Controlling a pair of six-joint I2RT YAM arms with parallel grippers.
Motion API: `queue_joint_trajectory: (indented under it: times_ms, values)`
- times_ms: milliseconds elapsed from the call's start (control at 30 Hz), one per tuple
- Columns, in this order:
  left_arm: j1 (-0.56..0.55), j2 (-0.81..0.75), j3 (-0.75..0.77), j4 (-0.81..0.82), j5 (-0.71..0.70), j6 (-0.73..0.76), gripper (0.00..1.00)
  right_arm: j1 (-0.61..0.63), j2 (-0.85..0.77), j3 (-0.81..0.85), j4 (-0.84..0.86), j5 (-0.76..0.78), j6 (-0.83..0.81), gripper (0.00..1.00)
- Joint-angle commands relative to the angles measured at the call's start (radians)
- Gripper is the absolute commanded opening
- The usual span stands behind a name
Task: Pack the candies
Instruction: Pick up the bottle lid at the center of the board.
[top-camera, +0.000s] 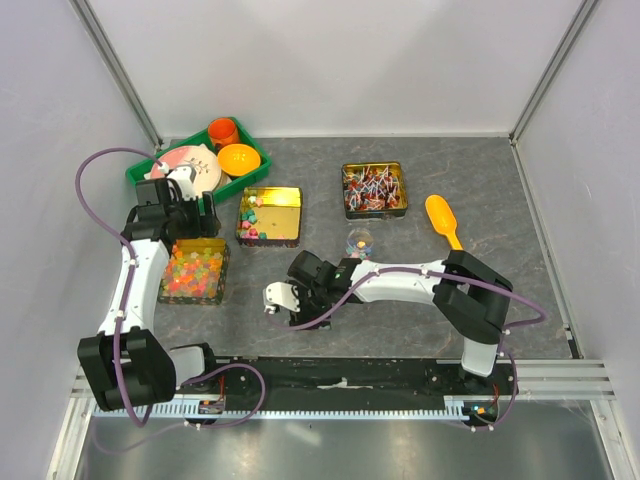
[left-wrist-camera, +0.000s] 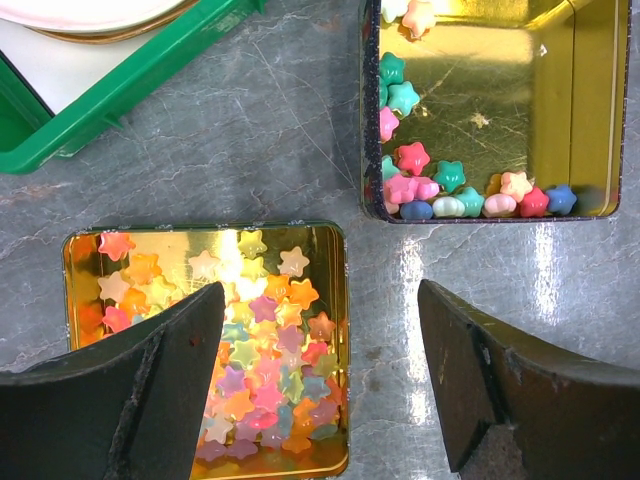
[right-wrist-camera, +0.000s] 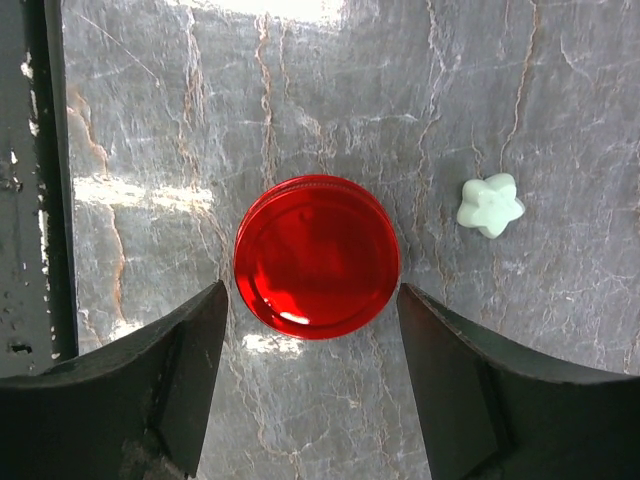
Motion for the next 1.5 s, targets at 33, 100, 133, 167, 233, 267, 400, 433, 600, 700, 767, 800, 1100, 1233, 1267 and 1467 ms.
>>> queue_joint_trajectory:
  times_ms: [33, 100, 133, 167, 233, 267, 400, 433, 600, 700, 767, 800, 1100, 1233, 1267, 1467]
  values:
    - [0.012, -0.016, -0.003, 0.037, 0.041, -0.011, 0.84, 0.016, 0.013, 0.032, 0.050, -0.001, 0.022, 0.77]
    - [0.015, -0.015, -0.005, 0.037, 0.044, -0.011, 0.83, 0.019, 0.016, 0.032, 0.051, -0.001, 0.022, 0.76]
    - [0.015, -0.015, -0.005, 0.035, 0.047, -0.011, 0.84, 0.022, 0.016, 0.032, 0.051, -0.003, 0.021, 0.76]
    - [0.017, -0.015, -0.005, 0.035, 0.049, -0.011, 0.83, 0.022, 0.016, 0.030, 0.051, -0.009, 0.018, 0.76]
    - [0.018, -0.013, -0.005, 0.037, 0.050, -0.012, 0.83, 0.028, 0.018, 0.029, 0.048, -0.012, 0.013, 0.75]
    - [0.020, -0.011, -0.005, 0.035, 0.052, -0.012, 0.83, 0.029, 0.019, 0.029, 0.048, -0.010, 0.012, 0.75]
    - [0.021, -0.010, -0.005, 0.037, 0.055, -0.012, 0.83, 0.034, 0.028, 0.032, 0.048, -0.012, 0.012, 0.75]
    - [0.021, -0.011, -0.005, 0.035, 0.056, -0.014, 0.83, 0.036, 0.031, 0.033, 0.050, -0.007, 0.013, 0.75]
    - [0.026, -0.010, -0.006, 0.037, 0.062, -0.014, 0.83, 0.037, 0.039, 0.036, 0.051, -0.001, 0.018, 0.76]
    - [0.026, -0.008, -0.006, 0.035, 0.064, -0.014, 0.83, 0.037, 0.036, 0.035, 0.051, -0.003, 0.015, 0.73]
    - [0.029, -0.007, -0.006, 0.035, 0.065, -0.012, 0.83, 0.039, 0.033, 0.035, 0.050, -0.010, 0.015, 0.65]
    - [0.029, -0.008, -0.006, 0.035, 0.065, -0.012, 0.83, 0.037, 0.033, 0.035, 0.050, -0.012, 0.013, 0.61]
    - [0.027, -0.002, 0.004, 0.029, 0.143, 0.013, 0.83, 0.033, -0.079, 0.093, -0.062, 0.033, -0.024, 0.54]
    - [-0.011, 0.007, 0.013, 0.034, 0.232, 0.075, 0.83, -0.015, -0.246, 0.147, -0.175, 0.063, -0.067, 0.54]
    - [-0.026, 0.008, 0.009, 0.052, 0.245, 0.108, 0.83, -0.059, -0.277, 0.153, -0.182, 0.069, -0.067, 0.54]
    - [-0.256, 0.016, -0.069, 0.170, 0.256, 0.269, 0.84, -0.258, -0.490, 0.158, -0.197, 0.091, -0.070, 0.54]
